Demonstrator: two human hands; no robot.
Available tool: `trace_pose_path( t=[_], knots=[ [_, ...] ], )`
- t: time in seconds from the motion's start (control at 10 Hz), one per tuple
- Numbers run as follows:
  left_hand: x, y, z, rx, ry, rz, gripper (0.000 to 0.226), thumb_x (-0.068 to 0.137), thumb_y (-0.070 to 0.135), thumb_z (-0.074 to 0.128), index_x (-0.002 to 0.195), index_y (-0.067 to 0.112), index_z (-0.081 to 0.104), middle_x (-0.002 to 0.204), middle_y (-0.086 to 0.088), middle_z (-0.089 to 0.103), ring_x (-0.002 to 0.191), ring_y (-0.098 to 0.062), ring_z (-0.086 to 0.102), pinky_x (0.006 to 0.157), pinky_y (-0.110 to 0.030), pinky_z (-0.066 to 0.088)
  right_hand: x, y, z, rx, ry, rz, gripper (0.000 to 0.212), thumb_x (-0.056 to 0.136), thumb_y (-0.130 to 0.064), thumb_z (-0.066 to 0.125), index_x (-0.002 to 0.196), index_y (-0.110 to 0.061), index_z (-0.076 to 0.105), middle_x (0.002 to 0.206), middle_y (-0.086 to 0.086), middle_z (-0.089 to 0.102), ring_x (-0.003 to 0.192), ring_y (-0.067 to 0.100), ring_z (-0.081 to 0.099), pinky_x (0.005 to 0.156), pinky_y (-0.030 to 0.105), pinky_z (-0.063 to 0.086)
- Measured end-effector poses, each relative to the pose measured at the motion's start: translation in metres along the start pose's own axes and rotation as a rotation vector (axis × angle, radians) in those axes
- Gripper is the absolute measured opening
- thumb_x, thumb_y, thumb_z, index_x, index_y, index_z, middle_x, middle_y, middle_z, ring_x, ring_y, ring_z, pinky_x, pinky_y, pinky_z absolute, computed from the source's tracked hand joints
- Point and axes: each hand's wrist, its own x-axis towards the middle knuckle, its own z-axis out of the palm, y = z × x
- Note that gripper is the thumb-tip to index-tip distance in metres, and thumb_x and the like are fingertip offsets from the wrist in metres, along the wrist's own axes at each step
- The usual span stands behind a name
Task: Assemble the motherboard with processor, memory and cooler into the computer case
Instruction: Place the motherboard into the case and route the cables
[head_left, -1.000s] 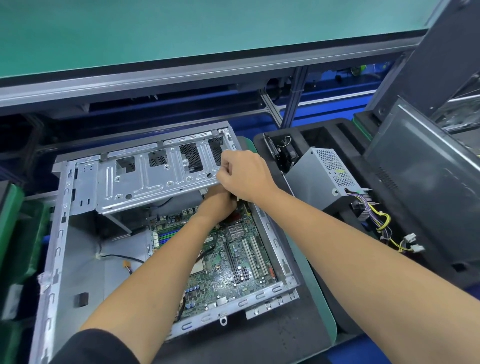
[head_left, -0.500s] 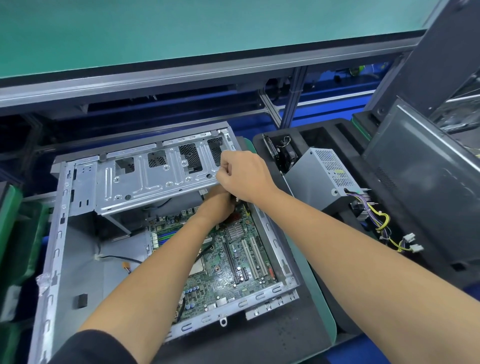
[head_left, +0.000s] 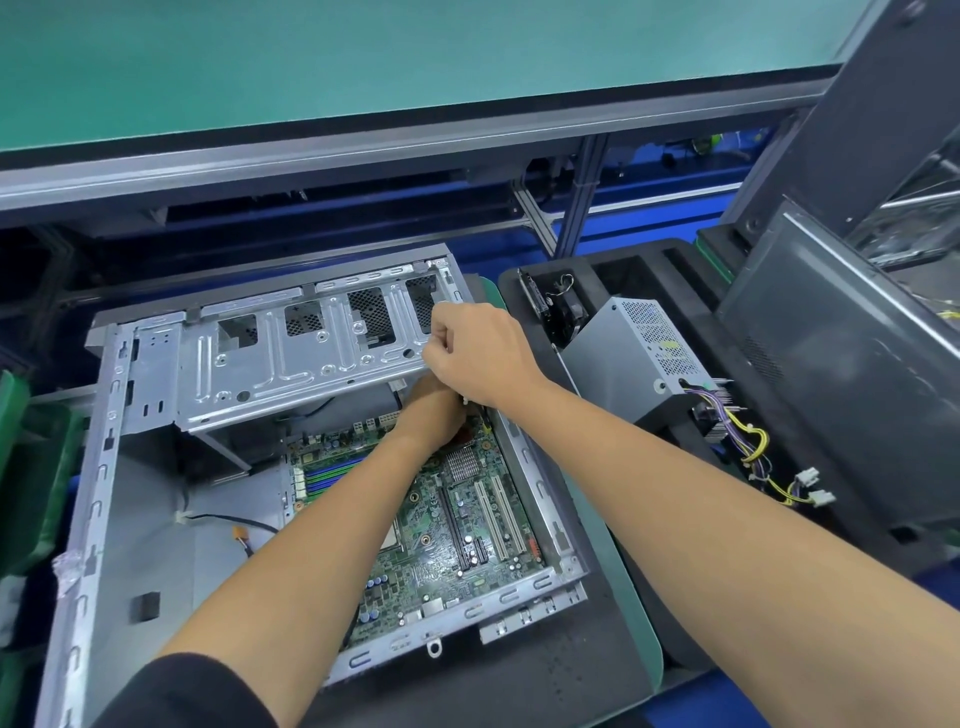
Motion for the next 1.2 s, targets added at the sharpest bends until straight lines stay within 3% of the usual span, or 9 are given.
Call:
trace_pose_path(
  t=[0.2, 0.4, 0.5, 0.6, 0.8, 0.9, 1.0, 1.1, 1.2],
  knots=[
    [0.005, 0.006, -0.001, -0.1, 0.18, -0.081, 0.016, 0.092, 0.004, 0.045, 0.078, 0.013, 0.047, 0.074, -0.004, 0.045, 0.07, -0.019, 0.041, 0.058, -0.028, 0.029, 0.0, 0.0, 0.0, 0.004, 0.001, -0.001, 0.012, 0.082, -0.019, 0.054, 0.077, -0.01, 0.06, 0.064, 0.0, 0.06, 0.065, 0.023, 0.056, 0.056, 0.027, 0.038],
    [0.008, 0.0, -0.002, -0.031, 0.087, -0.029, 0.024, 0.091, 0.003, 0.048, 0.074, 0.019, 0.043, 0.07, -0.005, 0.049, 0.075, -0.026, 0.049, 0.063, -0.034, 0.038, 0.001, 0.0, 0.0, 0.011, 0.001, -0.001, 0.011, 0.081, -0.019, 0.054, 0.075, -0.01, 0.058, 0.063, 0.001, 0.06, 0.064, 0.023, 0.055, 0.053, 0.026, 0.033],
    [0.007, -0.001, -0.005, -0.072, 0.035, -0.023, 0.014, 0.09, 0.003, 0.05, 0.082, 0.013, 0.048, 0.087, -0.02, 0.061, 0.087, -0.037, 0.058, 0.071, -0.041, 0.051, 0.0, 0.001, 0.0, 0.015, 0.008, -0.002, 0.011, 0.081, -0.018, 0.055, 0.075, -0.01, 0.058, 0.063, 0.0, 0.058, 0.064, 0.023, 0.054, 0.051, 0.026, 0.031],
    [0.007, -0.003, -0.004, -0.107, 0.079, -0.131, 0.013, 0.095, 0.007, 0.042, 0.085, 0.015, 0.047, 0.093, -0.012, 0.061, 0.085, -0.026, 0.052, 0.068, -0.032, 0.039, 0.0, 0.0, 0.0, 0.014, 0.007, -0.003, 0.011, 0.081, -0.018, 0.054, 0.075, -0.01, 0.058, 0.063, 0.0, 0.058, 0.064, 0.022, 0.054, 0.052, 0.025, 0.033],
    [0.003, 0.0, -0.002, -0.173, -0.066, -0.173, 0.034, 0.098, 0.017, 0.044, 0.129, 0.006, 0.054, 0.104, -0.004, 0.065, 0.061, 0.006, 0.047, 0.049, -0.007, 0.039, 0.0, 0.0, 0.0, 0.012, 0.001, 0.0, 0.011, 0.082, -0.018, 0.054, 0.076, -0.01, 0.059, 0.064, 0.001, 0.06, 0.064, 0.022, 0.056, 0.054, 0.027, 0.037],
    [0.005, 0.003, -0.004, -0.297, -0.06, -0.229, 0.035, 0.098, 0.015, 0.045, 0.13, 0.004, 0.052, 0.094, 0.003, 0.065, 0.065, 0.002, 0.053, 0.059, -0.009, 0.048, 0.001, 0.001, 0.0, 0.012, 0.0, 0.004, 0.011, 0.082, -0.018, 0.055, 0.077, -0.01, 0.059, 0.065, 0.001, 0.061, 0.065, 0.023, 0.056, 0.055, 0.027, 0.038],
    [0.002, 0.004, -0.004, -0.233, -0.075, -0.188, 0.035, 0.097, 0.015, 0.046, 0.131, 0.006, 0.053, 0.117, -0.007, 0.065, 0.087, -0.013, 0.062, 0.082, -0.024, 0.053, 0.001, 0.0, 0.0, 0.006, -0.002, 0.005, 0.011, 0.082, -0.019, 0.055, 0.077, -0.01, 0.06, 0.065, 0.001, 0.061, 0.065, 0.022, 0.057, 0.055, 0.027, 0.038],
    [0.001, 0.01, -0.007, -0.089, -0.079, -0.141, 0.028, 0.096, 0.014, 0.044, 0.12, 0.007, 0.059, 0.114, -0.01, 0.065, 0.091, -0.021, 0.06, 0.078, -0.031, 0.05, 0.001, -0.001, -0.001, 0.004, -0.002, 0.001, 0.011, 0.082, -0.019, 0.055, 0.077, -0.011, 0.06, 0.065, 0.0, 0.061, 0.065, 0.022, 0.056, 0.054, 0.026, 0.036],
    [0.002, 0.014, -0.013, 0.113, -0.009, -0.108, 0.016, 0.093, 0.012, 0.043, 0.089, 0.009, 0.058, 0.092, -0.014, 0.064, 0.075, -0.024, 0.049, 0.063, -0.031, 0.038, 0.0, -0.001, -0.001, 0.009, 0.0, 0.001, 0.011, 0.082, -0.019, 0.055, 0.077, -0.011, 0.06, 0.064, 0.0, 0.06, 0.065, 0.022, 0.056, 0.055, 0.027, 0.038]
  ],
)
